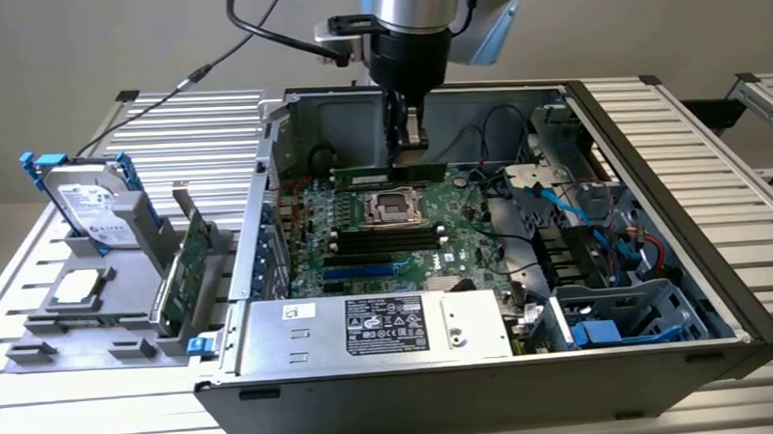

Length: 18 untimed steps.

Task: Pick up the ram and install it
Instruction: 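Insert the ram into the slot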

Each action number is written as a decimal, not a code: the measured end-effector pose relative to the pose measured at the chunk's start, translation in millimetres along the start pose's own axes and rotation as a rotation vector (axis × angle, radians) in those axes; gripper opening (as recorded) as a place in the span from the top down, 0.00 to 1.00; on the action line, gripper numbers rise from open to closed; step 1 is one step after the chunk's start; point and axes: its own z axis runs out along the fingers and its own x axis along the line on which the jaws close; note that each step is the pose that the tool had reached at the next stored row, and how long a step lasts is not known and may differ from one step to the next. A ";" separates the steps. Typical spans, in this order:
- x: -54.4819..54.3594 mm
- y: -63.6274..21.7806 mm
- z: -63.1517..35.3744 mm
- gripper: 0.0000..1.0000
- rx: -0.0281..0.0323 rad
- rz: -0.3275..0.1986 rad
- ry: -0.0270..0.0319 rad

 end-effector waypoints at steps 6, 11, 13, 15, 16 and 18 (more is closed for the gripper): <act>-0.4 -0.9 10.8 0.86 -0.0048 0.051 -0.0028; -0.2 -1.8 19.9 0.86 -0.0073 0.052 -0.0028; -0.1 -2.1 24.1 0.86 -0.0083 0.051 -0.0028; -0.1 -2.6 28.8 0.86 -0.0090 0.051 -0.0028; -0.1 -3.0 32.9 0.86 -0.0100 0.051 -0.0028; -0.1 -3.5 38.3 0.86 -0.0109 0.051 -0.0028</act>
